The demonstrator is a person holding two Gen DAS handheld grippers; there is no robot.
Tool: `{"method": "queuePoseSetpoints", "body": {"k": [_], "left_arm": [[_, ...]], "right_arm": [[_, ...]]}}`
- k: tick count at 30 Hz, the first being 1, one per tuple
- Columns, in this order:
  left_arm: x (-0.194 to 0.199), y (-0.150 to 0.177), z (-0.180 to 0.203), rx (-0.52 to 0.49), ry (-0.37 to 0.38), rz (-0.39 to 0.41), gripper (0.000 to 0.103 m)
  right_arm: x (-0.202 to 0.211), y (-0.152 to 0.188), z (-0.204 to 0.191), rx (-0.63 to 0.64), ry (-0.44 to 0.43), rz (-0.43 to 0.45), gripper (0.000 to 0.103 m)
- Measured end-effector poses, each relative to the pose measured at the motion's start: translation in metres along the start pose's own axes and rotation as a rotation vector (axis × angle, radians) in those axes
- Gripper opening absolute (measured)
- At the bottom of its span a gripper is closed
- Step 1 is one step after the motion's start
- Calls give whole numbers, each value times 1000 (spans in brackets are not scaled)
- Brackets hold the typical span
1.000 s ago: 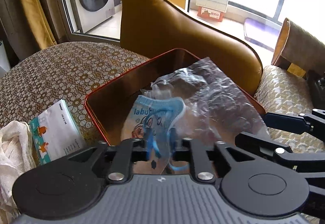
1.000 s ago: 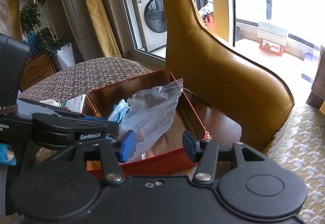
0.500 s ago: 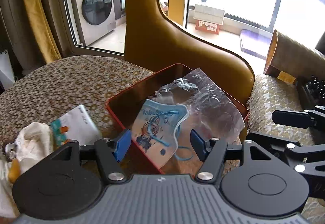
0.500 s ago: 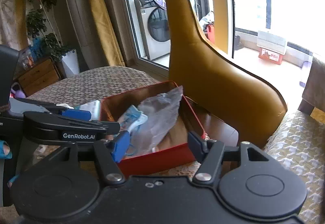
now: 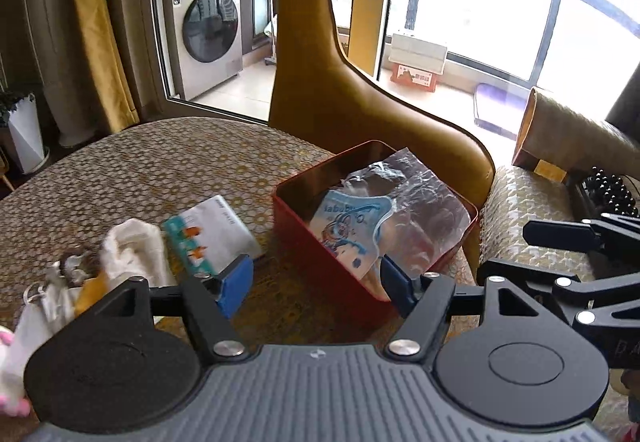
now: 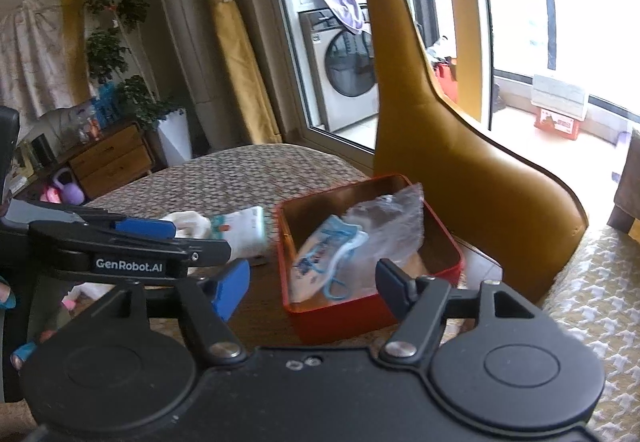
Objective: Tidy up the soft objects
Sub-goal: 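Withdraw both open tools from the tin toward the remaining soft items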
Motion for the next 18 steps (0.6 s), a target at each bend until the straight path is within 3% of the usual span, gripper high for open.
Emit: {"method": "queuePoseSetpoints", "body": {"k": [6, 13, 18], "left_arm": [[30, 10, -26, 18, -1, 18, 71], [58, 20, -61, 49, -19, 43, 83], [73, 29, -88, 74, -51, 53, 84]], "right_arm": [[6, -4, -31, 20, -35, 18, 81], [5, -9, -64, 37, -79, 24, 88], [4, -9, -89, 77, -101, 34, 99]]}}
Point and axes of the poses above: each gripper's, at about its wrist camera, not at the fingertips, and x roughly against the way its jaws point, z to its right, y to its underside, the point moved 4 cm from there along -x, roughly the way its jaws point, and after that the axes turned 10 degrees about x, right-handed, at the moved point
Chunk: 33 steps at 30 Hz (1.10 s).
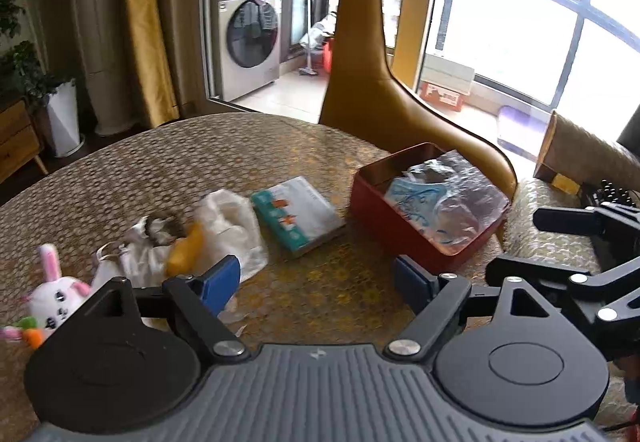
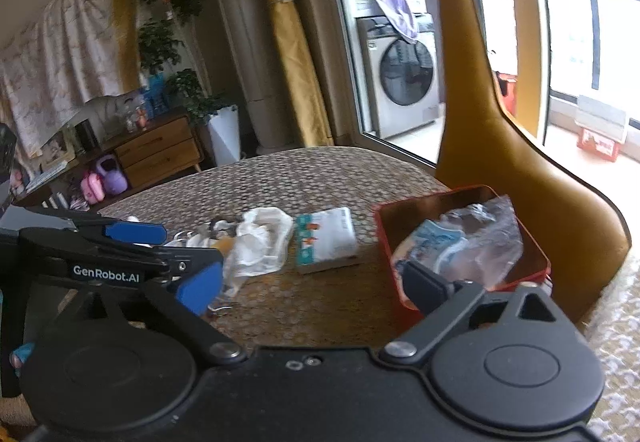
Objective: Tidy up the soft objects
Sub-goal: 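Withdraw both open tools from the tin toward the remaining soft items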
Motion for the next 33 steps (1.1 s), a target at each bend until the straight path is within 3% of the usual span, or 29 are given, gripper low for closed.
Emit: {"method": "queuePoseSetpoints", "body": {"k": [4, 7, 9, 19, 22, 33], "left_arm": [[7, 5, -23, 8, -31, 22, 86], [12, 9, -38, 14, -36, 35, 98], [15, 12, -50, 27, -30, 49, 101], [7, 23, -103, 99, -25, 49, 101], [2, 24, -118, 129, -60, 78, 101], [-35, 33, -149, 57, -164, 69, 101]], "right_arm": [[-7, -3, -18, 21, -24, 6, 101], [-12, -6, -28, 29, -42, 10, 102], [-17, -7, -34, 32, -52, 9, 102], [-47, -8, -49, 41, -88, -32, 102], [-58, -5, -54, 55, -108, -52, 102], [-102, 14, -93, 171, -199, -141, 98]]}}
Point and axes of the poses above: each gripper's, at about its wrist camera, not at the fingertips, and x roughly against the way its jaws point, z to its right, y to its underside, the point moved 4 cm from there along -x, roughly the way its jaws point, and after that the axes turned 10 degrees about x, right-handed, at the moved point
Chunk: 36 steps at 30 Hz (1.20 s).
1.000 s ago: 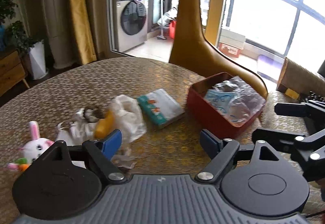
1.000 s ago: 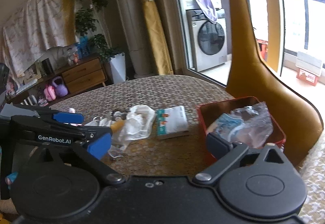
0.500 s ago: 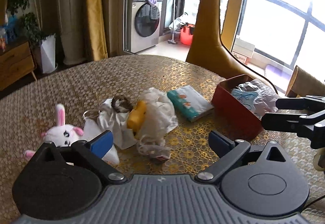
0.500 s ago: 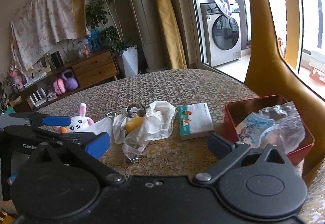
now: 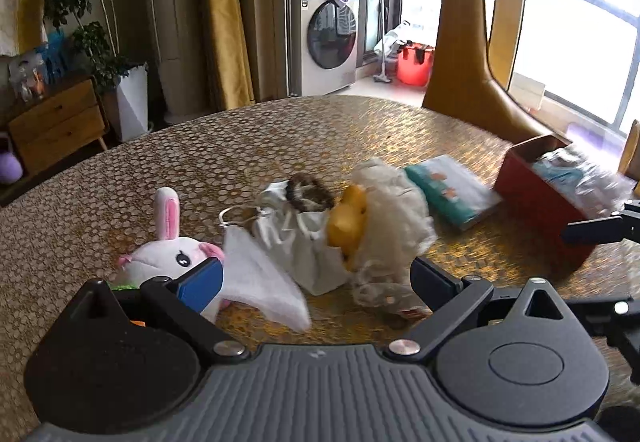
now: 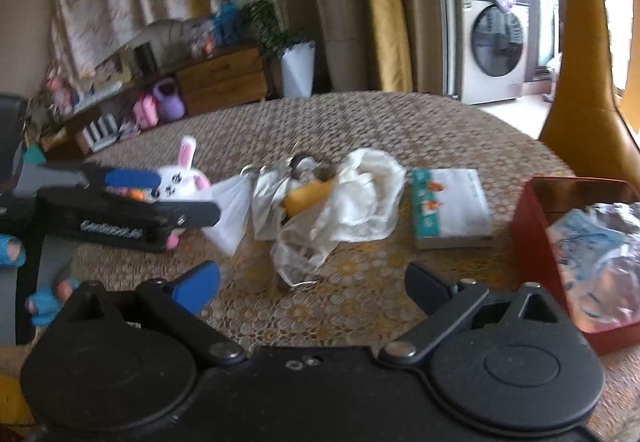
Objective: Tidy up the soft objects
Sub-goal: 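Withdraw both open tools from the tin toward the remaining soft items, then close the left tool on the white mesh bag while the right tool grips the white plastic bag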
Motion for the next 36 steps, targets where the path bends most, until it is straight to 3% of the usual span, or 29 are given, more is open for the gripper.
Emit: {"method": "queuePoseSetpoints", "body": {"k": [12, 21, 24, 28, 32, 34, 36], "left_arm": [[-38, 22, -8, -97, -116, 34, 101], [-54, 27, -6, -109, -147, 55, 100], [-55, 28, -2, -132, -165, 66, 92], [-61, 31, -2, -133, -175, 48, 71], [-66, 33, -5, -110, -189, 23, 59], [-68, 33, -7, -99, -189, 13, 44], [-68, 33, -9, -87, -185, 7, 39]], "right_arm": [[-57, 7, -17, 99, -52, -87, 81], [-83, 11, -19, 142, -52, -121, 68], [-89, 10, -20, 148, -52, -120, 60], [-95, 8, -21, 151, -49, -123, 49], [-99, 8, -20, 141, -41, -130, 41], [-101, 8, -19, 134, -37, -131, 39], [-100, 8, -18, 118, -34, -126, 33]]}}
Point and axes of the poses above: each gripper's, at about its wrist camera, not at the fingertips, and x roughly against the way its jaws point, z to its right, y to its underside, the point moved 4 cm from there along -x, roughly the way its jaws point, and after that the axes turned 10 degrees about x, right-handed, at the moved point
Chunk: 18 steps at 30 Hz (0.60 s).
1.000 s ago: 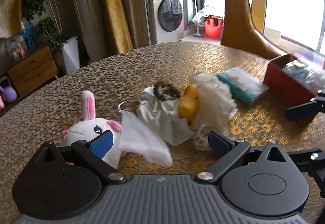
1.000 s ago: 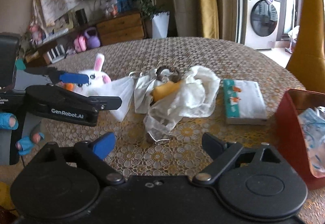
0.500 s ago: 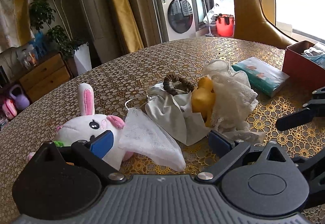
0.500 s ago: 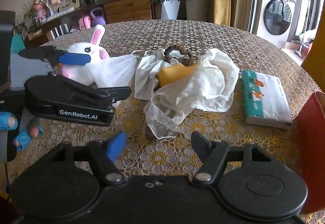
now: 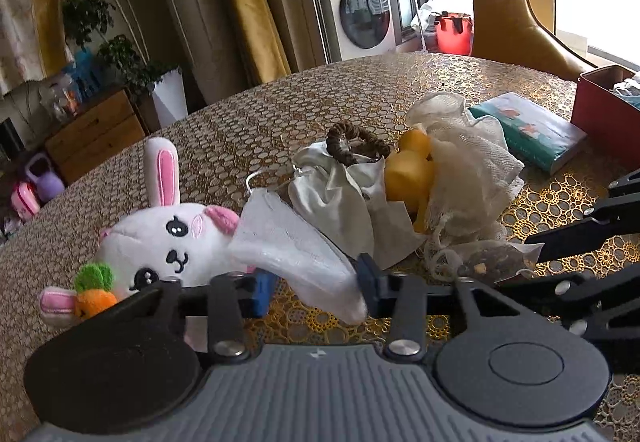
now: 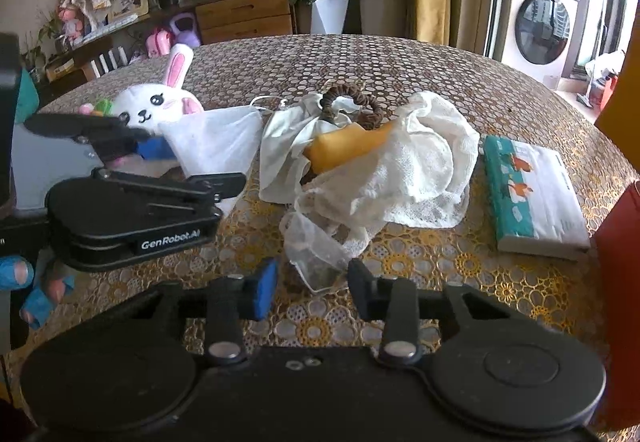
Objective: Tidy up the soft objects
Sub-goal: 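Close the left tool on the white mesh bag while the right tool grips the white plastic bag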
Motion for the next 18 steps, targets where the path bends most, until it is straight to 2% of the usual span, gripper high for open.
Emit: {"method": "queuePoseSetpoints", "body": {"k": [4, 6, 8, 12, 18], "left_arm": [[1, -1, -3, 19, 6, 1, 32], [3, -2, -4, 28, 11, 2, 27], [4, -3, -5, 37, 12, 5, 23], [8, -7, -7, 42, 15, 9, 16], [21, -15, -9, 45, 33, 29, 12]], "right_arm": [[2, 0, 4, -35, 5, 10, 25], [3, 0, 4, -40, 7, 13, 14], [5, 0, 5, -46, 12, 17, 8], [8, 0, 5, -68, 18, 29, 2], [23, -1, 7, -101, 25, 69, 1]]}}
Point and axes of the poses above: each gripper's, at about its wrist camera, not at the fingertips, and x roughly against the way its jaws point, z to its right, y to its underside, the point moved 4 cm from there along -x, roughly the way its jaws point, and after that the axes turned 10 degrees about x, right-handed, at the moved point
